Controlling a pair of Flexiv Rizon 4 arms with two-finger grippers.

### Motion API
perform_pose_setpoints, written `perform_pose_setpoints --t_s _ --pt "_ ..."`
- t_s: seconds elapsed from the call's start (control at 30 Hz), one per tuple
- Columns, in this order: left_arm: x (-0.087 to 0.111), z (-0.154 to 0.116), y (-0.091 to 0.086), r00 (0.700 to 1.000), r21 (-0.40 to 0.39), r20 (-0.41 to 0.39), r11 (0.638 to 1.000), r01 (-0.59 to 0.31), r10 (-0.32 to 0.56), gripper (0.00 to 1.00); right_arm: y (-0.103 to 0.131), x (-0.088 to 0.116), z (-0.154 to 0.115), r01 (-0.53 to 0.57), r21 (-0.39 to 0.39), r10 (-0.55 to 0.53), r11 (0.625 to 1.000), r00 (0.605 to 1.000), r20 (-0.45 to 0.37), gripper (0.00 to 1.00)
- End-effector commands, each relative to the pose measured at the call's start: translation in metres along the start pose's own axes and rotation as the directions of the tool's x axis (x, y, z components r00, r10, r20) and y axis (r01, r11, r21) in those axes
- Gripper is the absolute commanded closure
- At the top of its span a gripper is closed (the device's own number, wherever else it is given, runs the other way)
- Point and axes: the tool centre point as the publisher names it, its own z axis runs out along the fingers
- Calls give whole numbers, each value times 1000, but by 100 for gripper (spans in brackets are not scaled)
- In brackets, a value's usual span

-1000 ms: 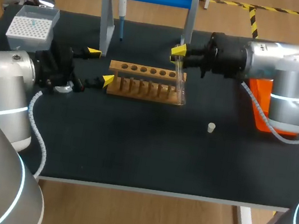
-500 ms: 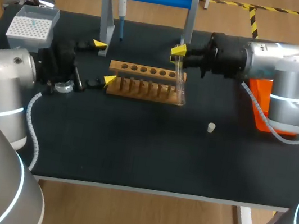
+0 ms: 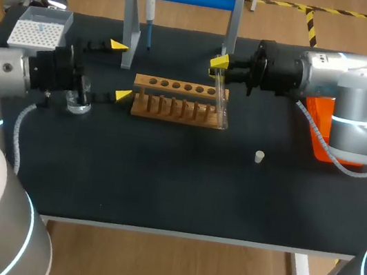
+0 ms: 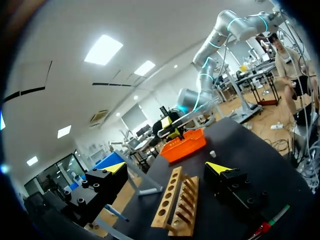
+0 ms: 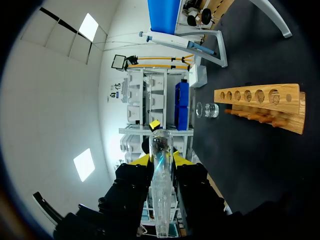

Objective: Invert the test tube, pick up the pipette, mount the tip to pipette, aspirate from beaker and dispense into the tube, eject the tip, return the pipette, and cap with the stopper.

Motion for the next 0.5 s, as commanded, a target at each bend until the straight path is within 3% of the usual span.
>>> perform_pose_setpoints --t_s 0.03,0.17,0.27,0.33,0.37,0.4,0.5 --pt "1 4 -1 991 -2 67 993 -120 120 0 0 1 -1 0 2 0 1000 1000 3 100" --pt "8 12 -6 933 -23 126 942 -336 336 0 0 1 -1 0 2 0 1000 1000 3 100" --pt "11 19 -9 871 -39 126 879 -475 476 0 0 1 -1 0 2 0 1000 1000 3 100" --pt "12 23 -14 808 -20 112 814 -581 579 0 0 1 -1 0 2 0 1000 1000 3 100" --pt "14 26 -17 765 -61 82 769 -636 639 0 0 1 -1 0 2 0 1000 1000 3 100" --pt "15 29 -19 741 -102 73 744 -661 668 0 0 1 -1 0 2 0 1000 1000 3 100" --pt "13 29 -20 754 -96 85 759 -644 651 0 0 1 -1 0 2 0 1000 1000 3 100"
